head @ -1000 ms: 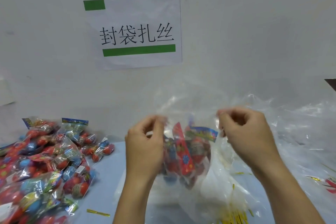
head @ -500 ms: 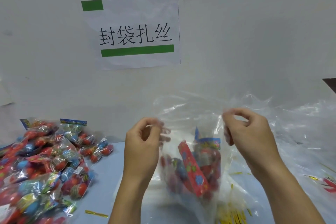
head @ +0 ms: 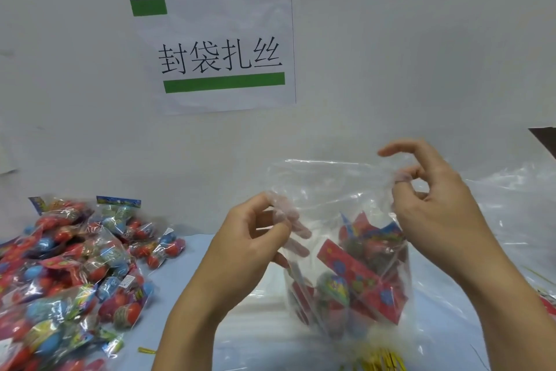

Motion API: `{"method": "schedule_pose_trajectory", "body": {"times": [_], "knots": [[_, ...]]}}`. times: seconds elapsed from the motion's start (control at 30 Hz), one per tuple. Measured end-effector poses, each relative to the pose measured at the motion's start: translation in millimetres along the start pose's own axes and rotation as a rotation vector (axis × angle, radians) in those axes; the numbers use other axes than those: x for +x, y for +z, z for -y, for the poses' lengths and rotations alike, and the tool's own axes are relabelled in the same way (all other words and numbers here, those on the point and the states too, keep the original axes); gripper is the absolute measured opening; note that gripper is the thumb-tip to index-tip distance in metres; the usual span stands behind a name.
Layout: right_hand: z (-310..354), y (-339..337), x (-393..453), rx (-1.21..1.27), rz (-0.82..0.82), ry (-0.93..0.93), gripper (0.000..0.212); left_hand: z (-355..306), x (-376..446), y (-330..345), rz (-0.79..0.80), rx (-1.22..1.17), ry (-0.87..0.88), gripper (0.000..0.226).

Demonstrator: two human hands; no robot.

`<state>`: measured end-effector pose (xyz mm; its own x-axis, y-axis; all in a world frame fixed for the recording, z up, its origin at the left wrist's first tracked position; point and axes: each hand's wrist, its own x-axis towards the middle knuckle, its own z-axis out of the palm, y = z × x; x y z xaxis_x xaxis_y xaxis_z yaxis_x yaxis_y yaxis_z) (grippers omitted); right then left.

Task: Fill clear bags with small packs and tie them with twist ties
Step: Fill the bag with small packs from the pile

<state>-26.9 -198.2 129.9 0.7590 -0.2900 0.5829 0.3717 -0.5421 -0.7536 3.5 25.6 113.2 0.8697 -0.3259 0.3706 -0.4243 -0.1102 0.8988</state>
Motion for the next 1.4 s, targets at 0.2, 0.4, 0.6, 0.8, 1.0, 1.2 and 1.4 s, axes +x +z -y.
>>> {"method": "schedule_pose_trajectory", "body": {"times": [0.2, 0.4, 0.6, 0.8, 1.0, 1.2, 1.4], "knots": [[-14.9, -0.6, -0.6, -0.22, 0.187, 0.157, 0.034, -1.0, -0.1, 6.0, -0.025, 0.249, -0.111, 0.025], [2.4, 2.1, 0.7, -0.236, -0.005, -0.064, 0.031, -6.6, -2.0, 1.3, -0.031, 0.351, -0.075, 0.019], [22.1, 15.8, -9.0, -0.413, 0.347, 0.055, 0.032, -15.2, -6.5, -2.0, 0.062, 0.405, -0.091, 0.018], [24.9, 13.0, -10.1, -0.534, 0.412, 0.123, 0.032, -25.3, -6.9, 4.9, -0.008, 0.546, -0.128, 0.035], [29.8, 12.8, -10.9, -0.529, 0.481, 0.167, 0.038, -54.4, -2.1, 51.5, -0.344, 0.656, 0.576, 0.03], [34.3, 6.4, -12.7, -0.548, 0.444, 0.202, 0.017, -36.1, -4.1, 55.2, 0.043, 0.813, 0.049, 0.019], [38.9, 13.1, -17.8, -0.669, 0.573, 0.33, 0.021, -28.0, -7.6, 58.4, 0.24, 0.917, -0.202, 0.023]]}}
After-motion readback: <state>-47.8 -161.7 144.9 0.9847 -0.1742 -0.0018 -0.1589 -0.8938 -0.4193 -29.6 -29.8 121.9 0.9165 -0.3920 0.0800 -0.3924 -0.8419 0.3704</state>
